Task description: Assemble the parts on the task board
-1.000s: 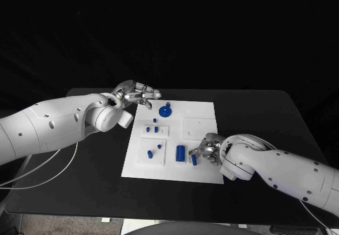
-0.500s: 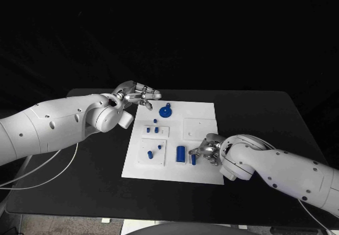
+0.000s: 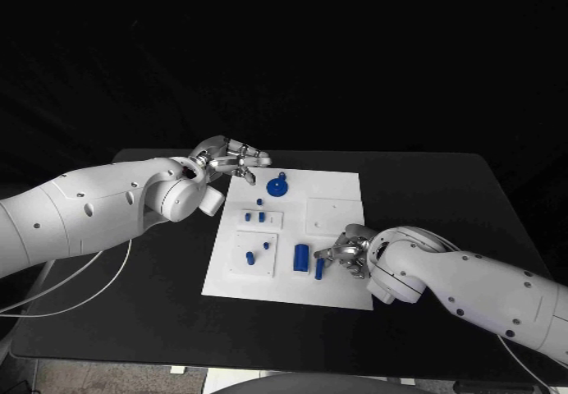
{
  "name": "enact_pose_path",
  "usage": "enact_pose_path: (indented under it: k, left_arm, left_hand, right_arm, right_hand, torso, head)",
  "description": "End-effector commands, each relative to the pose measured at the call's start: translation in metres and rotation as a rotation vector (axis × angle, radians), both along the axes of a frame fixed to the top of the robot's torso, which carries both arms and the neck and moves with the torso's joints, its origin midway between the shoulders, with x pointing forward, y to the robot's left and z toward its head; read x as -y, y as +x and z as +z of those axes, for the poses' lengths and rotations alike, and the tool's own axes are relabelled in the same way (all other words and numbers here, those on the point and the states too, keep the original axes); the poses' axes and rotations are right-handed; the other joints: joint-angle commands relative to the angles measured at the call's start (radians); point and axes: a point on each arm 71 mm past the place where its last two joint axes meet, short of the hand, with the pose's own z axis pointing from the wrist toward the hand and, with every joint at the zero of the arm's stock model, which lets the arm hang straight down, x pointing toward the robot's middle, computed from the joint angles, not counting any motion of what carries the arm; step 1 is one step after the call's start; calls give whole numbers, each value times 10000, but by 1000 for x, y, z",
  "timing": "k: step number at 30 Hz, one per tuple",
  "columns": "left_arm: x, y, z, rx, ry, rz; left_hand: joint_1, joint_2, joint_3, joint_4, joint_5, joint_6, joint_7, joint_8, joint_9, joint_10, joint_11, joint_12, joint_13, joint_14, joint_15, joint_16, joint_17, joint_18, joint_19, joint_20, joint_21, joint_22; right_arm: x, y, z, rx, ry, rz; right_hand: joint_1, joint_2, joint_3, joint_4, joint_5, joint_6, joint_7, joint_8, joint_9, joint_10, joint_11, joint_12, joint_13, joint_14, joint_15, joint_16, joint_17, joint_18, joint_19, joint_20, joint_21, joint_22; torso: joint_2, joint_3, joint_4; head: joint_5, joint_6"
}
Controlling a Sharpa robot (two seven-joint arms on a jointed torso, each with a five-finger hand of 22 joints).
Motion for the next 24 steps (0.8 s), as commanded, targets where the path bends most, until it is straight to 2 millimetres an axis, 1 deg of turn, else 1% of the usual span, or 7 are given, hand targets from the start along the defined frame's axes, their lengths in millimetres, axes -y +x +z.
enact_pose_path:
  k: [1, 4, 7, 9, 18, 20, 24]
  left_arm:
    - [2, 0, 1, 0, -38, -165]
    - [2, 0, 1, -5, -34, -167]
    - [2, 0, 1, -10, -25, -166]
    - [2, 0, 1, -11, -21, -165]
    - [2, 0, 0, -19, -9, -171]
    - [2, 0, 0, -20, -8, -171]
    - [2, 0, 0, -23, -6, -173]
  left_hand:
    - [-29, 101, -27, 57, 30, -52, -4, -22, 13, 19, 17, -21, 15, 51, 8, -46, -12, -61, 91, 7, -8, -10]
    - [-28, 116, -31, 80, 29, -66, -1, -24, 12, 16, 19, -22, 15, 51, 9, -52, -12, -61, 94, 8, -5, -29]
    - [-28, 116, -31, 80, 29, -66, -1, -24, 12, 16, 19, -22, 15, 51, 9, -52, -12, -61, 94, 8, -5, -29]
    - [-28, 116, -31, 80, 29, -66, -1, -24, 12, 16, 19, -22, 15, 51, 9, -52, -12, -61, 94, 8, -5, -29]
    - [-28, 116, -31, 80, 29, -66, -1, -24, 12, 16, 19, -22, 15, 51, 9, -52, -12, -61, 94, 8, -5, -29]
    - [-28, 116, -31, 80, 29, -66, -1, -24, 12, 16, 19, -22, 15, 51, 9, -52, -12, -61, 94, 8, -5, -29]
    - [-28, 116, -31, 80, 29, -66, -1, -24, 12, 16, 19, -22, 15, 51, 9, -52, -12, -61, 94, 8, -5, -29]
  right_arm:
    - [-3, -1, 1, 79, 138, 95]
    - [-3, 0, 1, 105, 106, 110]
    - [-2, 0, 1, 109, 74, 121]
    - [-2, 0, 1, 106, 60, 124]
    - [0, 0, 1, 102, 40, 165]
    - [0, 0, 1, 116, 83, 205]
    - [1, -2, 1, -26, 377, 438]
  right_hand:
    - [58, -167, -80, 240, -146, 75, 1, 68, 11, -4, -36, -32, -7, 11, -59, -61, -9, -20, 556, -50, -24, 455]
    - [139, -338, -152, 562, -443, 92, 6, 68, 13, 1, -33, -28, -4, 10, -55, -63, -9, -17, 554, -46, -24, 451]
    - [310, -496, -185, 955, -611, 110, 13, 70, 14, 2, -27, -34, -6, 12, -54, -63, -6, -15, 552, -45, -27, 445]
    - [369, -544, -199, 1076, -662, 112, 18, 69, 15, -3, -26, -46, -11, 12, -53, -62, -5, -13, 548, -44, -40, 438]
    - [444, -596, -248, 1189, -719, 109, 22, 71, 15, -3, -22, -46, -9, 7, -53, -84, -18, -12, 550, -44, -43, 434]
    - [475, -672, -253, 1258, -764, 102, 24, 72, 15, -12, -15, -59, -13, 5, -56, -97, -25, -8, 546, -46, -63, 426]
    - [653, -952, -339, 1492, -979, -59, 90, 71, 18, -129, 18, -236, -97, -6, -50, -111, -6, 18, 545, -46, -81, 425]
  torso:
    - [3, 3, -6]
    - [1, 3, 3]
    - [0, 5, 3]
    - [2, 6, 1]
    - [3, 7, 2]
    - [0, 9, 4]
    - [-1, 13, 5]
  head:
    - [3, 2]
    - [-1, -7]
    - [-4, -7]
    - [-5, -9]
    - [-13, 2]
    - [-21, 11]
    - [-34, 21]
